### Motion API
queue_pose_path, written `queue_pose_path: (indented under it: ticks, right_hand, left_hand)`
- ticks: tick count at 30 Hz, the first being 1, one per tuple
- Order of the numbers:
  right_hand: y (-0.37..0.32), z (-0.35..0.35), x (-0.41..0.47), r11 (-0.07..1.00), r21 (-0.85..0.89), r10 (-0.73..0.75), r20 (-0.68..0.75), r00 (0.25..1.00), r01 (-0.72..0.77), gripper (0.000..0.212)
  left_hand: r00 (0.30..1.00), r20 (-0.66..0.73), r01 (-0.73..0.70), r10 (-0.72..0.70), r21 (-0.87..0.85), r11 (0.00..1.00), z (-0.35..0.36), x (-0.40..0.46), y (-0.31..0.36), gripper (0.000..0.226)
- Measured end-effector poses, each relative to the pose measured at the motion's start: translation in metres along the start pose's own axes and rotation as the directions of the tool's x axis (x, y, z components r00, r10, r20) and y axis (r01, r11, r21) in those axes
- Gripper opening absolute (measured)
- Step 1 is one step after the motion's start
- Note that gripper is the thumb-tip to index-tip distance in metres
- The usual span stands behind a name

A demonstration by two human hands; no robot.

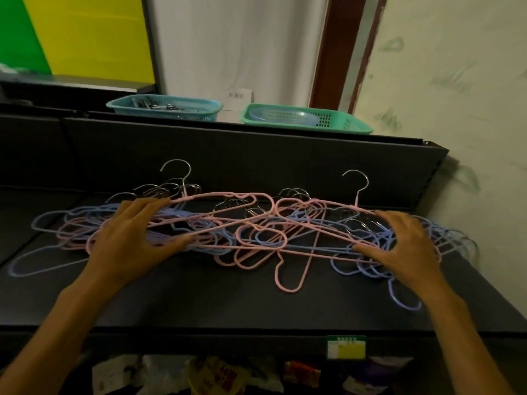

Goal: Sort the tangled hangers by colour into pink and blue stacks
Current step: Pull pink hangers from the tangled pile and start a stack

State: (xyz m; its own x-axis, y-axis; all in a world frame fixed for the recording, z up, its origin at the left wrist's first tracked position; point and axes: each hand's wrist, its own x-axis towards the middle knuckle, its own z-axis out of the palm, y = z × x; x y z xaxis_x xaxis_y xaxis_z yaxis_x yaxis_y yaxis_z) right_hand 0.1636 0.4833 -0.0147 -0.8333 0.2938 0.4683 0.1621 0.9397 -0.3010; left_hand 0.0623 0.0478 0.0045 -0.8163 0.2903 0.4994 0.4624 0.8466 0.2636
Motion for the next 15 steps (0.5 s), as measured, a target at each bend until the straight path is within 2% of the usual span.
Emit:
queue_pose_path:
  ticks: [9, 15]
  right_hand:
    - [-0.086, 0.014, -0.008, 0.981, 0.145, -0.132, 0.001, 0.991, 0.130, 0.087]
    - [-0.183, 0.034, -0.025, 0.958, 0.206, -0.215, 0.052, 0.975, 0.201, 0.088]
  left_hand:
    - [0.987, -0.124, 0.116, -0.107, 0.076, 0.990, -0.055, -0.064, -0.054, 0.085]
    - [0.964, -0.179, 0.212, -0.197, 0.067, 0.975, -0.104, -0.118, -0.123, 0.077]
